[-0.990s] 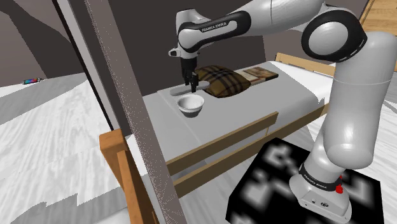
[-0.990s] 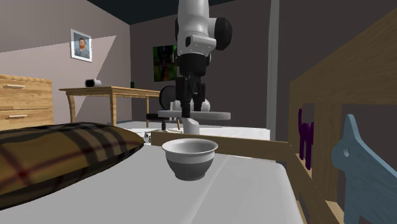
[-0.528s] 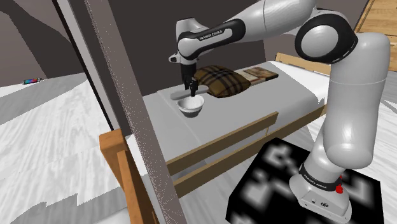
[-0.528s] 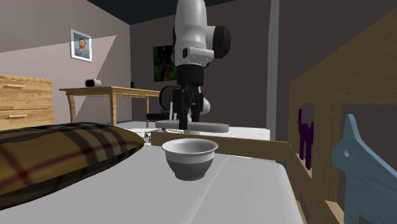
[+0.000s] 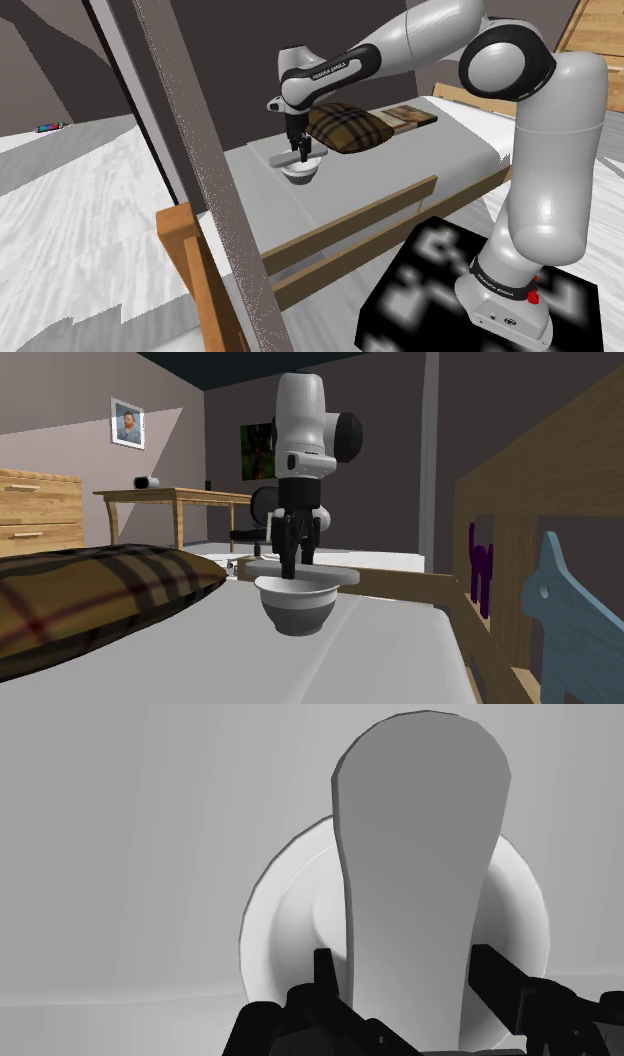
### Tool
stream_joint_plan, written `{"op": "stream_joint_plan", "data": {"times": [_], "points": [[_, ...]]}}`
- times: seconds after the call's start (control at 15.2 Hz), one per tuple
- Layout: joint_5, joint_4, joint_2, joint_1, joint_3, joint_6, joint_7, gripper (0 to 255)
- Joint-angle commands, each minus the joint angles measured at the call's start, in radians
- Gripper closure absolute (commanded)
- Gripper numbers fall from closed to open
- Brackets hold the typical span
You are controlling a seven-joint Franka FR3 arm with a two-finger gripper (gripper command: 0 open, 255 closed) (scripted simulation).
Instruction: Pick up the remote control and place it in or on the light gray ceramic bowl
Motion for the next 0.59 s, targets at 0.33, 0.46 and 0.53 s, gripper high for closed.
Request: {"op": "stream_joint_plan", "data": {"times": [0.33,0.46,0.53], "points": [[0.000,-0.005,0.001,-0.001,-0.001,0.008,-0.002,255],[0.000,-0.005,0.001,-0.001,-0.001,0.007,-0.002,0],[0.000,-0.004,0.002,-0.001,-0.001,0.007,-0.002,0]]}}
